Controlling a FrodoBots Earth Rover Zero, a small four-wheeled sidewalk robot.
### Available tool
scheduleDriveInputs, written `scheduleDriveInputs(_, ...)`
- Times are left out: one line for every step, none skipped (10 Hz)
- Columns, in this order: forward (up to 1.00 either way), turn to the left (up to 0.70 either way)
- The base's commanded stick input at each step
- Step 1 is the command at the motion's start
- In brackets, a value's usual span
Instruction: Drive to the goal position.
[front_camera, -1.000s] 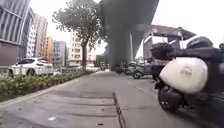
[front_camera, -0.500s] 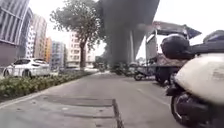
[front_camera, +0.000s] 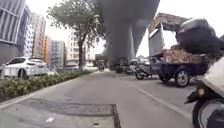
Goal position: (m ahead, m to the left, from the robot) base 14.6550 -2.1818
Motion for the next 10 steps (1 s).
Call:
scheduleDriveInputs(0.7,0.0)
scheduleDriveInputs(0.7,0.0)
scheduleDriveInputs(0.7,0.0)
scheduleDriveInputs(0.7,0.0)
scheduleDriveInputs(0.7,0.0)
scheduleDriveInputs(0.7,0.0)
scheduleDriveInputs(0.7,0.0)
scheduleDriveInputs(0.7,0.0)
scheduleDriveInputs(0.7,0.0)
scheduleDriveInputs(0.7,0.0)
